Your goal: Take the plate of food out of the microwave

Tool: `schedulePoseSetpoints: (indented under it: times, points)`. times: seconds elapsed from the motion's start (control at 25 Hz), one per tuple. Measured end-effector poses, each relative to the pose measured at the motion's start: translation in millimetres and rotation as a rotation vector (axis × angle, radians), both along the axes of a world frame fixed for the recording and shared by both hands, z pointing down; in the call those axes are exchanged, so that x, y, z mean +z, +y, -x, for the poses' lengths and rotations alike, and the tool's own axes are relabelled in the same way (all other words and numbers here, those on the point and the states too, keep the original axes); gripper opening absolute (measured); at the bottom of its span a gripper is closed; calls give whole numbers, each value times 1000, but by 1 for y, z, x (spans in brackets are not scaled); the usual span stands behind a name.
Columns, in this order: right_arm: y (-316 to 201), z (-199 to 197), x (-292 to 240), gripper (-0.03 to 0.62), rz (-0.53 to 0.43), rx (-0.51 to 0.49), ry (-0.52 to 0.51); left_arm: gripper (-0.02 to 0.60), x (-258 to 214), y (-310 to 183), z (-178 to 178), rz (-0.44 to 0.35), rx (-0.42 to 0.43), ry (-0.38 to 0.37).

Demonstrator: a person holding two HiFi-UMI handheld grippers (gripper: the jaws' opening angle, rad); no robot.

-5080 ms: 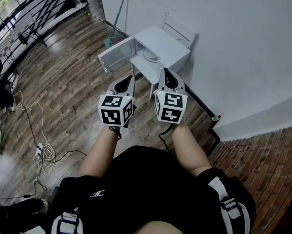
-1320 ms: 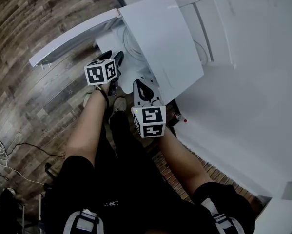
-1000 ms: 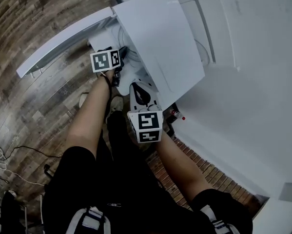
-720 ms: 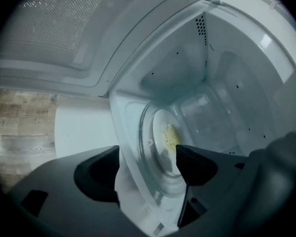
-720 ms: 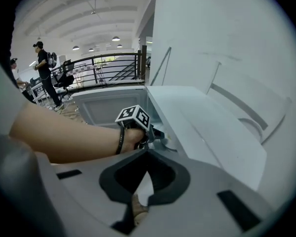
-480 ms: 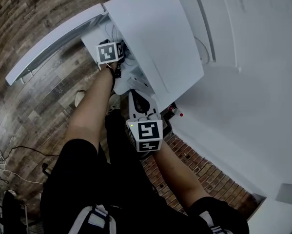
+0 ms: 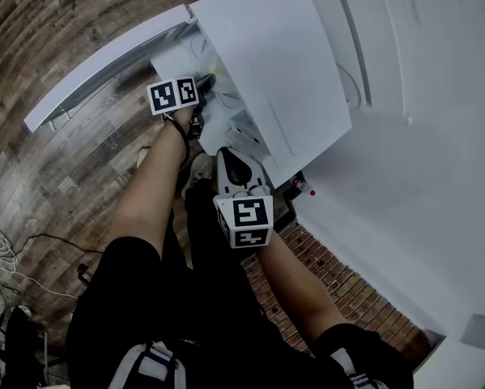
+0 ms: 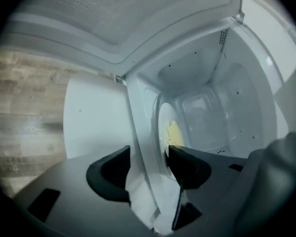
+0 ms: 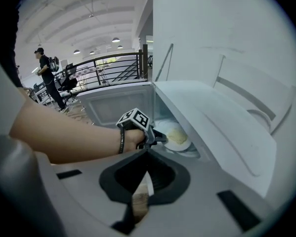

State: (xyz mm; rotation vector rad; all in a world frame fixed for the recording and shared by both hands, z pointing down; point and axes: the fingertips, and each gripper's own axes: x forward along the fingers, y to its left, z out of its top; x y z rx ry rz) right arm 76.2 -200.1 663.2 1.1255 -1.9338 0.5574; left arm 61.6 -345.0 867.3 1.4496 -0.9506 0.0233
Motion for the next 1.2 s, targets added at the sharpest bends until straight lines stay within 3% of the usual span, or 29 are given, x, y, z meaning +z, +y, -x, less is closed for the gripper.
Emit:
schedulePoseSetpoints:
  times: [0.12, 0.2, 0.48, 0.76, 1.0, 1.2]
  points:
    - [2, 4, 5, 12, 19, 29, -23, 144, -13, 6, 3, -21, -49, 156]
    - [5, 6, 7, 12, 30, 44, -34, 26, -20, 8, 4, -28, -79, 209]
    - [7, 5, 0, 12, 14, 58, -31, 12, -28, 25, 12, 12, -181, 316]
    - [0, 12, -20, 12, -43, 76, -58, 12, -46, 58, 50, -5, -220, 301]
    - [0, 10, -55, 12, -93, 97, -83, 12, -102, 103, 85, 14, -294, 328]
    - [-19, 8, -106, 12, -197, 162, -116, 12, -175, 122, 115, -3, -322, 336]
